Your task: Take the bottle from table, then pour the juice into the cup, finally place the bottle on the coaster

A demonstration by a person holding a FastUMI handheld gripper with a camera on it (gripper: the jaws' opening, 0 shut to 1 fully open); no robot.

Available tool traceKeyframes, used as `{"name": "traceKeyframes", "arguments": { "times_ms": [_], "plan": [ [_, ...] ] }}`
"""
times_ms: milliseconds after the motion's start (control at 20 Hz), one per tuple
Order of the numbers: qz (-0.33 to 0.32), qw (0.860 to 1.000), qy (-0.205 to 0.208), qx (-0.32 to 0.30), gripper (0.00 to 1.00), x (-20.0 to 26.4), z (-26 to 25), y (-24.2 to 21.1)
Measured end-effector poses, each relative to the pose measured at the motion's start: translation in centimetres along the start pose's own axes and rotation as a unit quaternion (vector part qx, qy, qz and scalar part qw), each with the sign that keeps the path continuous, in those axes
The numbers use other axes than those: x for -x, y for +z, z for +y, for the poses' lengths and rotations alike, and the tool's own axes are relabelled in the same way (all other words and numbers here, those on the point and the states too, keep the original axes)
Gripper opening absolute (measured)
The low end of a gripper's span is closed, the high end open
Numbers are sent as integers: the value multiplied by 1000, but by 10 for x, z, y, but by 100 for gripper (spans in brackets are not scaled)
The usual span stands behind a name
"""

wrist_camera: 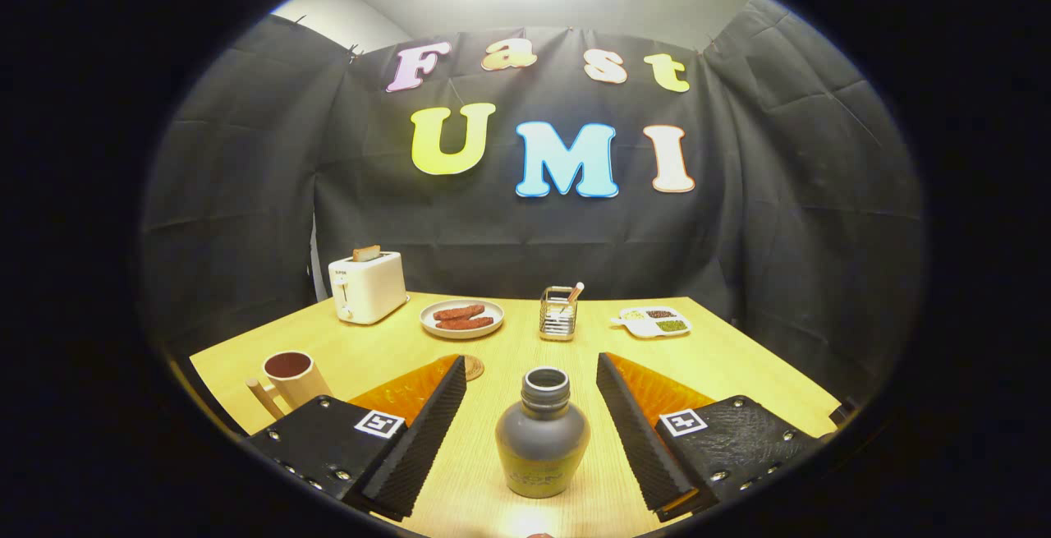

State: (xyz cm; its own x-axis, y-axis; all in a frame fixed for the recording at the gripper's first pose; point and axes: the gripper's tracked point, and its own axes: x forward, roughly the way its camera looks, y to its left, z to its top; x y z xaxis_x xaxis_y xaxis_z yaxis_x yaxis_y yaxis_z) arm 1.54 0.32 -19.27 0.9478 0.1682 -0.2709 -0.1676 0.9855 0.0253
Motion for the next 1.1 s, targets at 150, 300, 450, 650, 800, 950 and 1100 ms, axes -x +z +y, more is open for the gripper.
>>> {"name": "traceKeyframes", "arguments": {
  "times_ms": [150,300,450,650,800,950,1100],
  "plan": [
    [16,1000,1,-3,98,-7,-4,-24],
    [39,999,3,-13,98,-12,-5,-49],
    [55,998,0,-10,98,-14,-7,-70],
    [75,997,3,-17,98,-16,-6,-98],
    [86,996,2,-23,98,-14,-7,-111],
    [91,996,5,-25,96,-14,-3,-114],
    [90,996,12,-22,81,-16,0,-112]
  ]
}}
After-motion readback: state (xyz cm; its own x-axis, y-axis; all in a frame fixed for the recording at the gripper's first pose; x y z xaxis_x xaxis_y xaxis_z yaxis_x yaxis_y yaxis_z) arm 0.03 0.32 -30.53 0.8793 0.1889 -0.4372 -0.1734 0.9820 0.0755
